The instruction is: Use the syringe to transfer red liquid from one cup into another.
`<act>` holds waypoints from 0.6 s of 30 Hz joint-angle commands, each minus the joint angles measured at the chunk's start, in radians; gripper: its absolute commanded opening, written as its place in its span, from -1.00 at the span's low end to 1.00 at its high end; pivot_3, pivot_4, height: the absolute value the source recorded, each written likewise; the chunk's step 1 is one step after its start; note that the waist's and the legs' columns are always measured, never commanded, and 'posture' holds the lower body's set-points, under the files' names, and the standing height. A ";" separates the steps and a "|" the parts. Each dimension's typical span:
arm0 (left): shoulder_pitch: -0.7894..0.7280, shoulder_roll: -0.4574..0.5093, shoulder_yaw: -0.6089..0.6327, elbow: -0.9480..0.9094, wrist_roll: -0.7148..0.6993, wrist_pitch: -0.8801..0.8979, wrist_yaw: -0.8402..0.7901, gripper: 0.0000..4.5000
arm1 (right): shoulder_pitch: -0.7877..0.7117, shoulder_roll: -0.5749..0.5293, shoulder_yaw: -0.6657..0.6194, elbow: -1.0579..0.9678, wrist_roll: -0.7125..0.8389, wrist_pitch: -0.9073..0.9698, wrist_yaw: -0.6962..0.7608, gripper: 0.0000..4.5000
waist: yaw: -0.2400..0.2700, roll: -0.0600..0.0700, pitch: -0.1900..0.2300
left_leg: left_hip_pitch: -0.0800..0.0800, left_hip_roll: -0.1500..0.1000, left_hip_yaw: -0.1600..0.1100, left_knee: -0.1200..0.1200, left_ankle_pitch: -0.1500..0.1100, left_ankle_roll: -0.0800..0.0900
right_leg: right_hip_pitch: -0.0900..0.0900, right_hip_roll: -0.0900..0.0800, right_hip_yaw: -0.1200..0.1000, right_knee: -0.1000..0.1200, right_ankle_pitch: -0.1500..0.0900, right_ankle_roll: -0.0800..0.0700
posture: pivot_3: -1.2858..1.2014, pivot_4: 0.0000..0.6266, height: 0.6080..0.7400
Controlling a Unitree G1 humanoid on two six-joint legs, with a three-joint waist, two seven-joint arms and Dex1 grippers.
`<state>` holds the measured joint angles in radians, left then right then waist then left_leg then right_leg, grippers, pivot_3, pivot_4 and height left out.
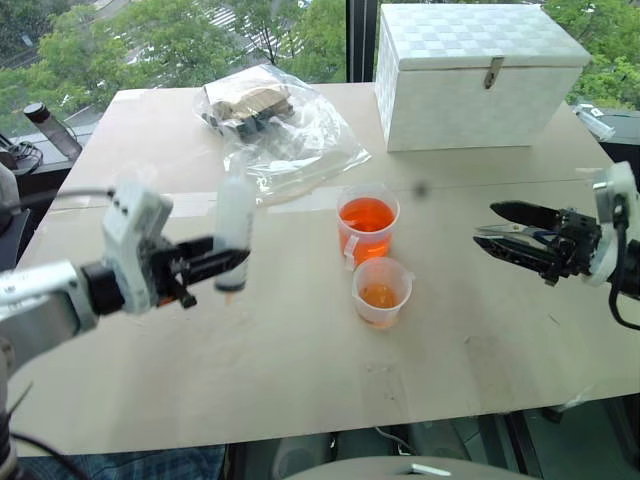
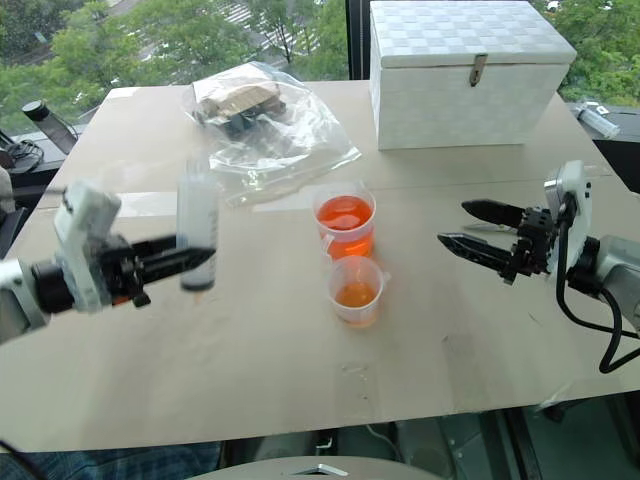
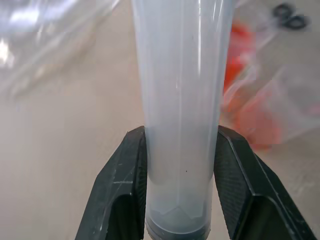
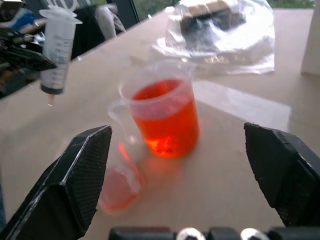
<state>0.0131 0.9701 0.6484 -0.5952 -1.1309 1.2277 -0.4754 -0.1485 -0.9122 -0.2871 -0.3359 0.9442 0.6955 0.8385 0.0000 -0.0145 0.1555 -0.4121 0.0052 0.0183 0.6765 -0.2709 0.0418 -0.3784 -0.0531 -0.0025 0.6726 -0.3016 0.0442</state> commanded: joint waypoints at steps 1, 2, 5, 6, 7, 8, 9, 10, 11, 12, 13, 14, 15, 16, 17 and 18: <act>0.021 -0.016 -0.060 -0.018 0.138 -0.096 0.051 -0.43 | 0.033 0.034 0.032 0.045 -0.165 -0.165 0.056 1.00 | 0.011 -0.002 -0.001 | 0.000 0.000 0.000 0.000 0.000 0.000 | 0.000 0.000 0.000 0.000 0.000 0.000 | 0.03 -0.52 1.00; 0.026 -0.031 -0.104 0.006 0.181 -0.109 0.069 -0.43 | 0.047 0.053 0.045 0.075 -0.218 -0.216 0.052 1.00 | 0.014 -0.001 -0.001 | 0.000 0.000 0.000 0.000 0.000 0.000 | 0.000 0.000 0.000 0.001 0.000 0.000 | 0.03 -0.52 1.00; 0.026 -0.057 -0.206 0.060 0.289 -0.168 0.085 -0.43 | 0.099 0.077 0.078 0.133 -0.338 -0.338 0.091 1.00 | 0.016 -0.001 -0.002 | 0.001 0.000 0.000 0.000 0.000 0.000 | 0.001 0.000 0.000 0.001 0.000 0.000 | 0.03 -0.52 1.00; 0.013 -0.070 -0.230 0.078 0.306 -0.178 0.085 -0.43 | 0.117 0.080 0.093 0.146 -0.379 -0.383 0.107 1.00 | 0.016 -0.001 -0.002 | 0.001 0.000 0.000 0.000 0.000 0.000 | 0.001 0.000 0.000 0.001 0.000 0.000 | 0.03 -0.52 1.00; -0.001 -0.081 -0.252 0.094 0.321 -0.188 0.083 -0.21 | 0.132 0.085 0.104 0.155 -0.409 -0.422 0.121 1.00 | 0.015 -0.001 -0.002 | 0.000 0.000 0.000 0.000 0.000 0.000 | 0.000 0.000 0.000 0.000 0.000 0.000 | 0.03 -0.52 1.00; -0.010 -0.089 -0.269 0.107 0.328 -0.192 0.075 0.03 | 0.144 0.093 0.110 0.156 -0.424 -0.442 0.127 1.00 | 0.014 -0.001 -0.002 | 0.000 0.000 0.000 0.000 0.000 0.000 | 0.000 0.000 0.000 0.000 0.000 0.000 | 0.03 -0.52 1.00; -0.012 -0.092 -0.280 0.108 0.328 -0.194 0.060 0.17 | 0.150 0.104 0.111 0.153 -0.428 -0.448 0.126 1.00 | 0.013 0.000 -0.002 | 0.000 0.000 0.000 0.000 0.000 0.000 | 0.000 0.000 0.000 0.000 0.000 0.000 | 0.03 -0.52 1.00; -0.010 -0.090 -0.287 0.105 0.347 -0.204 0.057 0.40 | 0.151 0.116 0.106 0.144 -0.424 -0.445 0.119 1.00 | 0.010 0.000 -0.002 | 0.000 0.000 0.000 0.000 0.000 0.000 | 0.000 0.000 0.000 0.000 0.000 0.000 | 0.03 -0.52 1.00; -0.011 -0.090 -0.290 0.103 0.371 -0.215 0.065 0.62 | 0.151 0.127 0.100 0.136 -0.421 -0.439 0.114 1.00 | 0.006 0.000 -0.002 | 0.000 0.000 0.001 0.000 0.000 0.000 | -0.001 0.000 0.001 0.000 0.000 0.000 | 0.03 -0.52 1.00; -0.018 -0.096 -0.286 0.109 0.402 -0.225 0.093 0.87 | 0.153 0.134 0.092 0.125 -0.416 -0.430 0.107 1.00 | 0.004 0.000 -0.002 | 0.000 0.000 0.001 0.000 0.000 0.000 | -0.001 0.000 0.001 0.000 0.000 0.000 | 0.03 -0.52 1.00; -0.023 -0.104 -0.270 0.114 0.409 -0.230 0.101 1.00 | 0.158 0.142 0.083 0.114 -0.409 -0.422 0.100 1.00 | 0.003 0.000 -0.002 | 0.000 0.000 0.001 0.000 0.000 0.000 | 0.000 0.000 0.002 0.000 0.000 0.000 | 0.03 -0.52 1.00; -0.019 -0.106 -0.257 0.111 0.413 -0.244 0.090 1.00 | 0.162 0.147 0.077 0.105 -0.404 -0.416 0.095 1.00 | 0.003 0.000 -0.002 | 0.000 0.000 0.001 0.000 0.000 0.000 | 0.000 0.000 0.002 0.000 0.000 0.000 | 0.03 -0.52 1.00; -0.011 -0.105 -0.246 0.100 0.426 -0.274 0.074 1.00 | 0.167 0.152 0.071 0.097 -0.400 -0.413 0.091 1.00 | 0.004 0.000 -0.002 | 0.000 0.000 0.001 0.000 0.000 0.000 | 0.000 0.000 0.001 0.000 0.000 0.000 | 0.03 -0.52 1.00; -0.002 -0.124 -0.210 0.076 0.412 -0.296 0.065 1.00 | 0.181 0.157 0.064 0.087 -0.399 -0.413 0.088 1.00 | 0.005 0.000 -0.002 | 0.000 0.000 0.001 0.000 0.000 0.000 | 0.000 0.000 0.001 0.000 0.000 0.000 | 0.03 -0.52 1.00; 0.006 -0.138 -0.184 0.059 0.404 -0.312 0.061 1.00 | 0.191 0.159 0.059 0.080 -0.399 -0.414 0.085 1.00 | 0.007 0.000 -0.002 | 0.000 0.000 0.001 0.000 0.000 0.000 | 0.000 -0.001 0.001 0.000 0.000 0.000 | 0.03 -0.52 1.00; 0.023 -0.166 -0.142 0.021 0.380 -0.346 0.045 1.00 | 0.207 0.165 0.050 0.071 -0.396 -0.416 0.084 1.00 | 0.009 0.000 -0.002 | 0.000 0.000 0.001 -0.001 0.000 0.000 | 0.000 -0.001 0.001 0.000 0.000 0.000 | 0.03 -0.52 1.00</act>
<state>0.0201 0.8262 0.4237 -0.4978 -0.7299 0.9467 -0.4060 0.0406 -0.7520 -0.1885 -0.2220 0.5281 0.2849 0.9288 0.0094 -0.0147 0.1535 -0.4123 0.0052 0.0188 0.6759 -0.2710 0.0413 -0.3789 -0.0542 -0.0015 0.6721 -0.3016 0.0438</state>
